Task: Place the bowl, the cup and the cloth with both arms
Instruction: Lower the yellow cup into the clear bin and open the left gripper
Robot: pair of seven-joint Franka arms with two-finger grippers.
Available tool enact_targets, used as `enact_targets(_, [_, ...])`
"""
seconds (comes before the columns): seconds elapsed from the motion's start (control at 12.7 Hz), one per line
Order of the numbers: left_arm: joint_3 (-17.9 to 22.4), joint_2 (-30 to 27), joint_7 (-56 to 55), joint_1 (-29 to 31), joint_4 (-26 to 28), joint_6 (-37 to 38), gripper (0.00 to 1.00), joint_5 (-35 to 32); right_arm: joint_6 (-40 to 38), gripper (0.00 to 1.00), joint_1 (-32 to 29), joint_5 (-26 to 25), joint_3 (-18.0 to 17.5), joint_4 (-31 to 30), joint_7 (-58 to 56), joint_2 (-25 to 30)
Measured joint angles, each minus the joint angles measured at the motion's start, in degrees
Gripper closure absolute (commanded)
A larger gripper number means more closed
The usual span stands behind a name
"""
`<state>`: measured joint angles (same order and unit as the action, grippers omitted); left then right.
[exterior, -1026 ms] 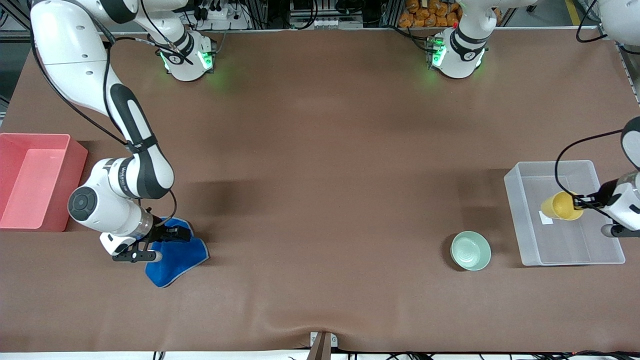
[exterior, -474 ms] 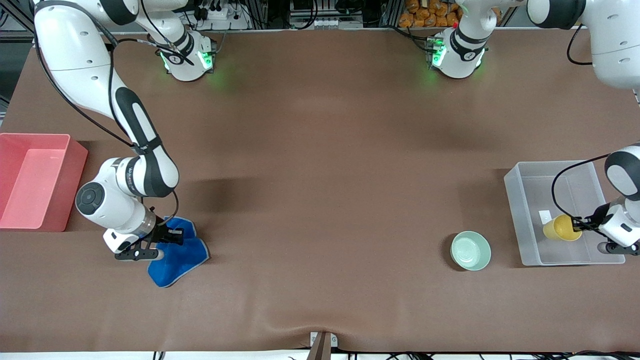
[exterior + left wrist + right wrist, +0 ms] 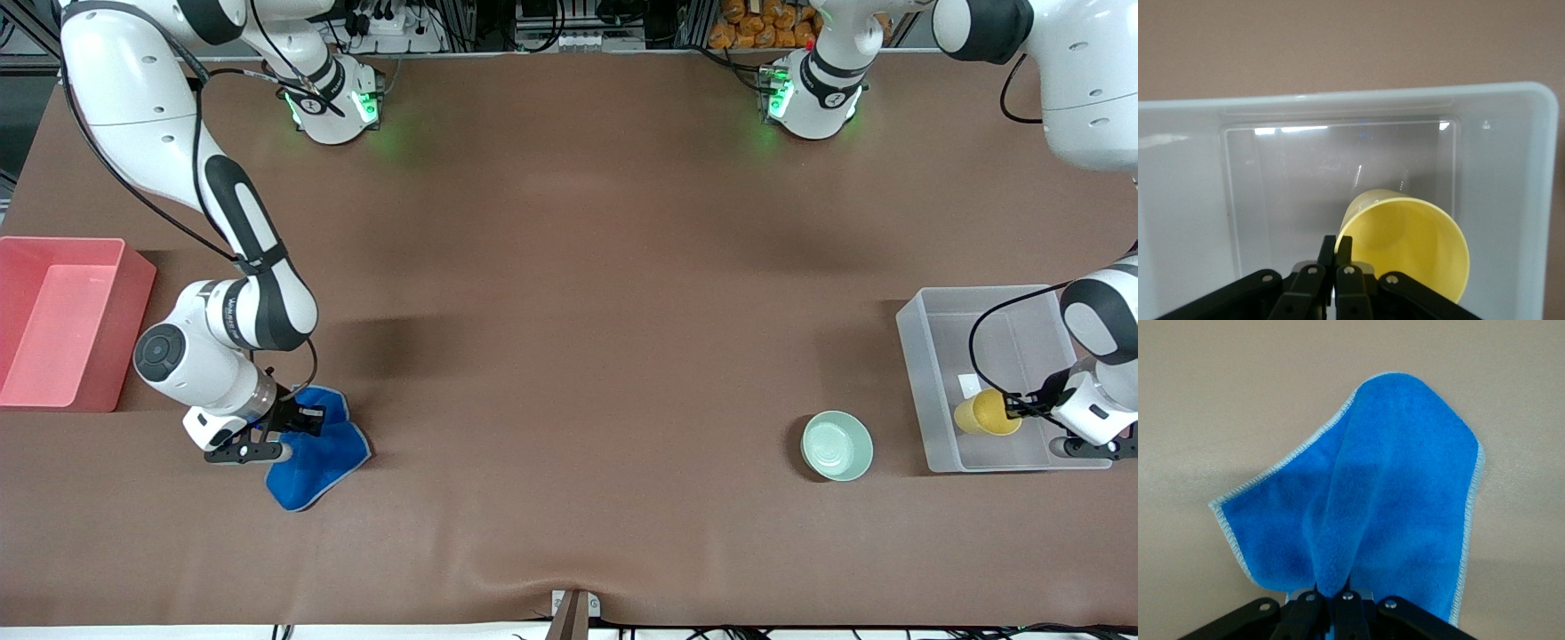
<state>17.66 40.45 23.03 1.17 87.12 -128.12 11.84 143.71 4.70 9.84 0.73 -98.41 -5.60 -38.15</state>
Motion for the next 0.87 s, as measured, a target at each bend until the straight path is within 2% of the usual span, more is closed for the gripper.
enact_targets(0.08, [-0.02,0.63,0.0,-0.03,-0.01,-0.45,0.93,0.0,0.03,1.0,0.0,0.0,0.0,0.0,-0.05,0.0])
enact_targets(0.16, [-0.03,1.21,0.09,-0.06,-0.04,-0.82,0.47,0.0,0.04,1.0,0.0,0.0,0.0,0.0,-0.07,0.0])
enact_targets(0.24, [0.05,1.45,0.44,-0.03,-0.25,-1.14,0.13,0.0,0.05,1.0,0.0,0.0,0.0,0.0,-0.08,0.0])
enact_targets(0.71, [0.19,1.45,2.88,-0.39,-1.92,-0.58,0.08,-1.14,0.26,1.0,0.0,0.0,0.0,0.17,-0.07,0.04])
enact_targets(0.87, [0.44,0.45,2.95,-0.38,-4.5,4.73,0.08,-5.35,0.3,1.0,0.0,0.0,0.02,0.3,-0.07,0.15])
